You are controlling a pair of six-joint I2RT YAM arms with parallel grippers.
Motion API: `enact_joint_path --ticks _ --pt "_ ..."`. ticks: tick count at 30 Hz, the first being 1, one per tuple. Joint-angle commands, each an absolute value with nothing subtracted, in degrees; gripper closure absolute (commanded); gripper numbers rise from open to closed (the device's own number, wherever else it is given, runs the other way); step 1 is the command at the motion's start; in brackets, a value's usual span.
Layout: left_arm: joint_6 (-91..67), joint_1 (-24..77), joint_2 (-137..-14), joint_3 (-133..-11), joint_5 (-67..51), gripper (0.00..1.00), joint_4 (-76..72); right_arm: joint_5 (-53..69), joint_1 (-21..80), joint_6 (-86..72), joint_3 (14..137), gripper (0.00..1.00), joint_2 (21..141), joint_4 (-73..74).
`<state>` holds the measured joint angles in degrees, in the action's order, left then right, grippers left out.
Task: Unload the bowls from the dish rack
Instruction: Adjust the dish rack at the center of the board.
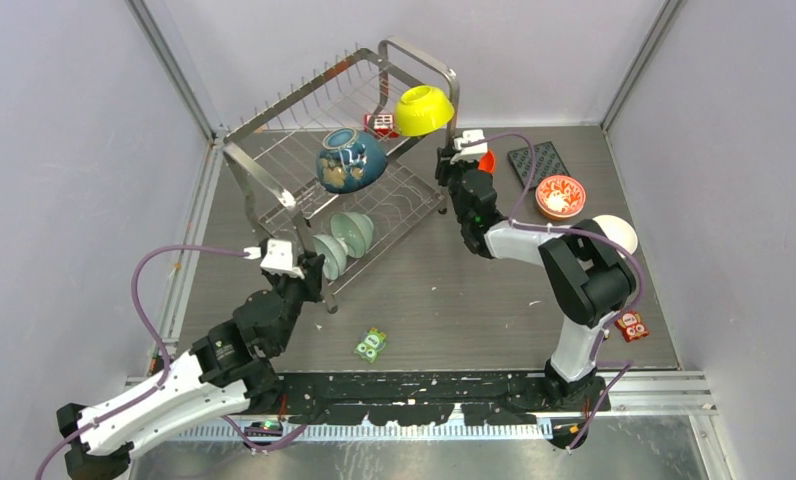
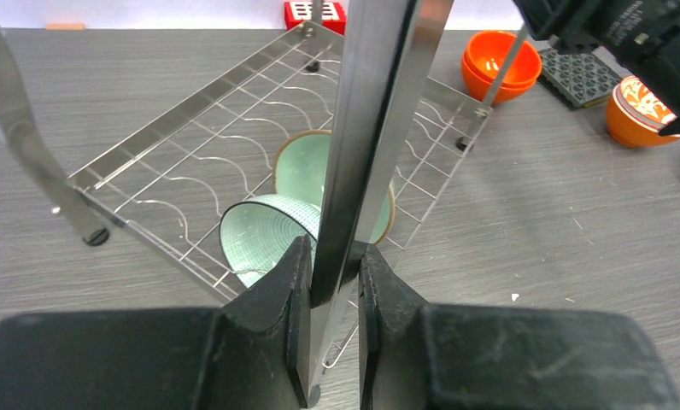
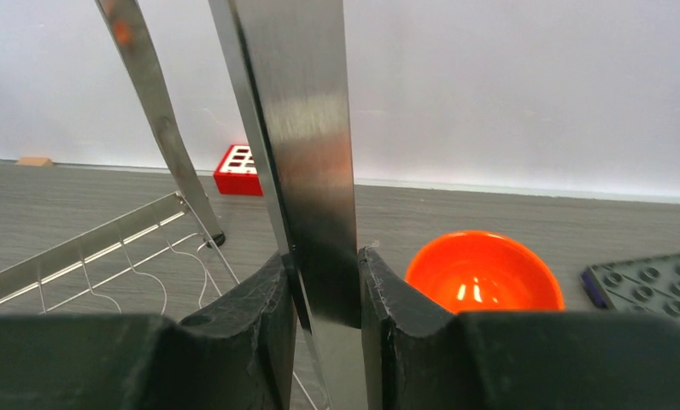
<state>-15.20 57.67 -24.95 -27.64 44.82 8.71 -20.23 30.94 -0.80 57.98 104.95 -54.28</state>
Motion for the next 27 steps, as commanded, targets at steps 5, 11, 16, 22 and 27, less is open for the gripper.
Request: enact_joint_path --ticks 5,11,16,22,27 --pt "-24.4 55.8 -31.2 -27.9 54.0 1.0 11.2 -20.9 38.7 -4.2 50.4 0.87 96.3 -51.9" --pt "-23.1 53.7 -32.5 -29.4 55.6 1.0 10.8 -22.9 42.3 -5.3 46.2 0.87 91.5 -49.5" --pt "-23.5 52.0 -32.8 -30.0 56.9 1.0 11.4 -23.0 44.8 -7.2 44.3 0.87 88.2 -46.5" --pt "-23.1 50.0 -32.2 -29.9 57.5 1.0 11.4 -24.9 47.8 -9.0 43.2 0.87 84.8 -42.8" --pt "-22.8 47.4 -32.0 -28.8 56.3 1.0 10.3 -27.0 50.6 -11.9 42.4 0.87 83.4 -40.6"
